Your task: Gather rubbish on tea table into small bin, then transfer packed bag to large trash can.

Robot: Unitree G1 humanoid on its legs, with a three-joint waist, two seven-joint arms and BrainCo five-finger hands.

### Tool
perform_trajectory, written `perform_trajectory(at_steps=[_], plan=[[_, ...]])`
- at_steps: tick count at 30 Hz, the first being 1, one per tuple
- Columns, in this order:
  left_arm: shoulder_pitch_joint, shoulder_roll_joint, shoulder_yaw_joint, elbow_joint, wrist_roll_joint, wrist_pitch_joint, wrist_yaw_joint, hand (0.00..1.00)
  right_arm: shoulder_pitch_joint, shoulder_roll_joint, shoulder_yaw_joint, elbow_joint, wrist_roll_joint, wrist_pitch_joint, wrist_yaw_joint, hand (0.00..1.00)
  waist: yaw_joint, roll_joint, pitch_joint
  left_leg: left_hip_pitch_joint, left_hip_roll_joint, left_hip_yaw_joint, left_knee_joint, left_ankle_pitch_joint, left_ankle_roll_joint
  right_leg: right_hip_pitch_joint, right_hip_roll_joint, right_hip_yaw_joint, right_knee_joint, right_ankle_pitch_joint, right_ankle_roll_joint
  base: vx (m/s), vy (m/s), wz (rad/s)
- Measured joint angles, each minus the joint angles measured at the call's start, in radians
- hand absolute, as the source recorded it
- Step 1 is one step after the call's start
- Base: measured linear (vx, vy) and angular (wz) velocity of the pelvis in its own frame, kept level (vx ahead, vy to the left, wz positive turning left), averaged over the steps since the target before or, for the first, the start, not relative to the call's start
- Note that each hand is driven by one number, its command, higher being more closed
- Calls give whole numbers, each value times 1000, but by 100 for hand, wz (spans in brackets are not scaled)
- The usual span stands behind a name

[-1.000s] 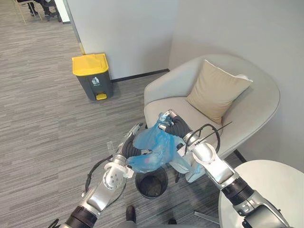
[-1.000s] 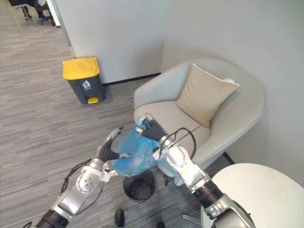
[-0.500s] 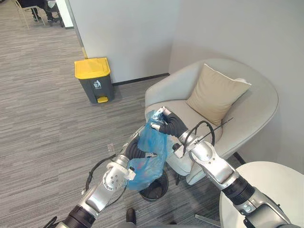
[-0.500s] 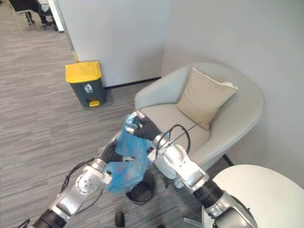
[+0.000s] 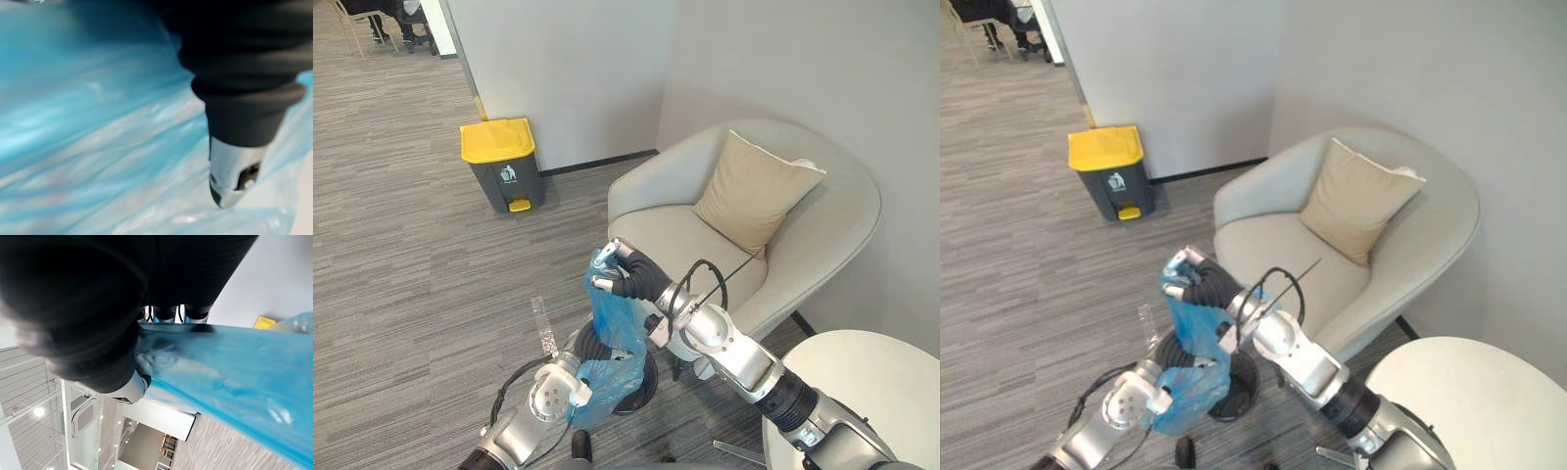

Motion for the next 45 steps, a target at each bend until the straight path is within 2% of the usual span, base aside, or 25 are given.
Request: perform_trajectory(at_steps=[9, 12, 15, 18, 27, 28, 34, 39, 45], plan=[[32, -22, 1, 38, 15, -17, 6, 0, -39, 24, 7, 1, 0, 7, 0, 100, 3, -5, -3, 0, 3, 3, 0, -1, -1, -1, 4, 4, 1, 1, -1, 11, -2, -1], [22, -73, 17, 95, 24, -22, 25, 0, -40, 38, 27, 1, 1, 8, -1, 100, 1, -8, -5, 0, 3, 7, 0, -1, -1, -3, 4, 8, 1, 1, -2, 5, -1, -1], [-44, -163, 24, 184, 125, 36, 71, 0, -39, 57, 72, 17, 1, 20, -2, 100, 1, -9, -6, 0, 3, 7, 0, -4, -5, -5, 4, 9, 1, 1, -1, 0, 0, 0], [-114, -232, 40, 254, 168, 78, 121, 0, -39, 107, 66, 57, 9, 27, -3, 100, -8, -11, -7, 0, 5, 8, 0, -3, -5, -9, 4, 11, 4, 1, -2, 4, 0, -1], [-141, -252, 79, 271, 187, 136, 216, 0, -39, 144, 61, 72, 126, 29, -13, 100, -19, -11, -7, 0, 4, 11, 0, -2, -3, -11, 6, 16, 5, 1, -2, 12, -1, -1], [-145, -251, 79, 271, 188, 139, 224, 100, -39, 151, 61, 72, 132, 30, -13, 100, -19, -11, -7, 0, 4, 11, 0, -2, -3, -11, 6, 16, 5, 1, -2, 0, 0, 0], [-172, -282, 104, 292, 196, 147, 243, 100, -39, 162, 63, 73, 200, 30, -16, 100, -21, -11, -7, 0, 5, 12, 0, -3, -4, -12, 6, 19, 4, 2, -2, 0, 0, 0], [-174, -280, 119, 294, 190, 150, 245, 100, -35, 190, 63, 74, 203, 30, -11, 100, -31, -11, -7, 0, 5, 16, 0, -3, -5, -14, 7, 24, 3, 3, -4, 0, 0, -2], [-172, -282, 143, 288, 131, 162, 244, 100, 46, 188, 57, 75, 196, 20, 6, 100, -39, -11, -7, 1, 6, 25, 0, -4, -5, -18, 7, 33, 3, 5, -4, 8, 0, -4]])
